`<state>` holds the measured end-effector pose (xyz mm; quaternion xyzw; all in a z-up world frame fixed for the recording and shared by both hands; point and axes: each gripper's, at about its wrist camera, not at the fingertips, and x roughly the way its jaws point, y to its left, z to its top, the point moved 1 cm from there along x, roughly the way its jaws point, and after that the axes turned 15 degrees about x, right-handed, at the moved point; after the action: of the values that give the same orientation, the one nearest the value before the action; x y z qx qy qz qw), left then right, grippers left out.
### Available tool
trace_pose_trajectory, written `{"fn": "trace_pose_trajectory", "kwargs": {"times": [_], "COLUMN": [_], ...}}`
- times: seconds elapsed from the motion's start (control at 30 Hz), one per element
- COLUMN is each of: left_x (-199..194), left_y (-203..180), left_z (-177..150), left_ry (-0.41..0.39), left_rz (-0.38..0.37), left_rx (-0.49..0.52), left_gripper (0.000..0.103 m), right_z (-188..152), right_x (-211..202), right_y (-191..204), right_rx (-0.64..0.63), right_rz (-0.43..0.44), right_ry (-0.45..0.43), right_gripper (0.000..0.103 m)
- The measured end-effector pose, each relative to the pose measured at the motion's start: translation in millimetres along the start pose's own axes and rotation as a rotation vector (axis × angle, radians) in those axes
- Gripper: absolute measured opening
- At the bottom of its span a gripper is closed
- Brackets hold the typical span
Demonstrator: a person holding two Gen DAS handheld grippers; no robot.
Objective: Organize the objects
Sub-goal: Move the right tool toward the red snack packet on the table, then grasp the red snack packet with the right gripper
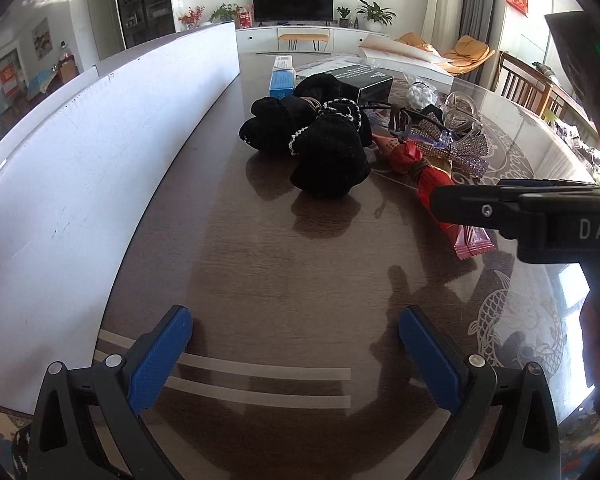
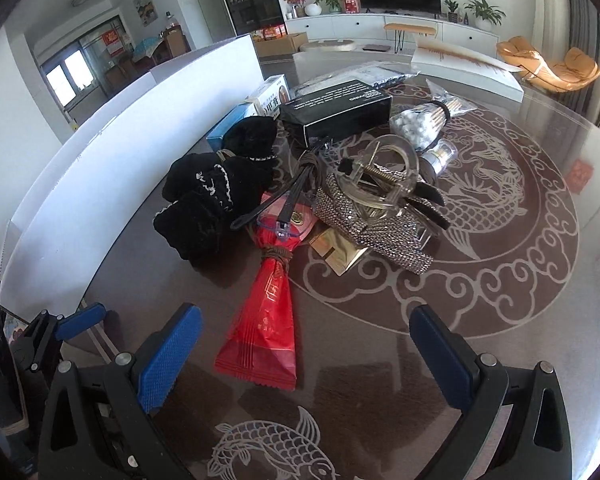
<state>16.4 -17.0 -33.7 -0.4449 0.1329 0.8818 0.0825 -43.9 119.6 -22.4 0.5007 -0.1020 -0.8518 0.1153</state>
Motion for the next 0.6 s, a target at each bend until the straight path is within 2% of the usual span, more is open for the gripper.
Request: {"fn": "trace_pose_trajectory", "kwargs": {"times": [0.07,0.23,0.6], "left_x": [-1,-1,-2], "left_y": [0,1,1], "left_z": [-1,1,-5], "left_ry": [-0.007,-0.018,-0.058], "left_rz": [-0.002,-0.002,-0.001], "left_rx": [0.006,0.011,0.019], "left_gripper": [0.103,0.103,0.103], "right_z": [1,-2,-5], "right_x": [17,31,23], "right_y": [8,17,15], "right_rx": [-0.026,-0.090,-0.121], "right_rz": [-0.044,-0.155,-0.129], "right_ry": [0.042,0.031,0.028], "right_gripper": [0.103,0.103,0.102]}}
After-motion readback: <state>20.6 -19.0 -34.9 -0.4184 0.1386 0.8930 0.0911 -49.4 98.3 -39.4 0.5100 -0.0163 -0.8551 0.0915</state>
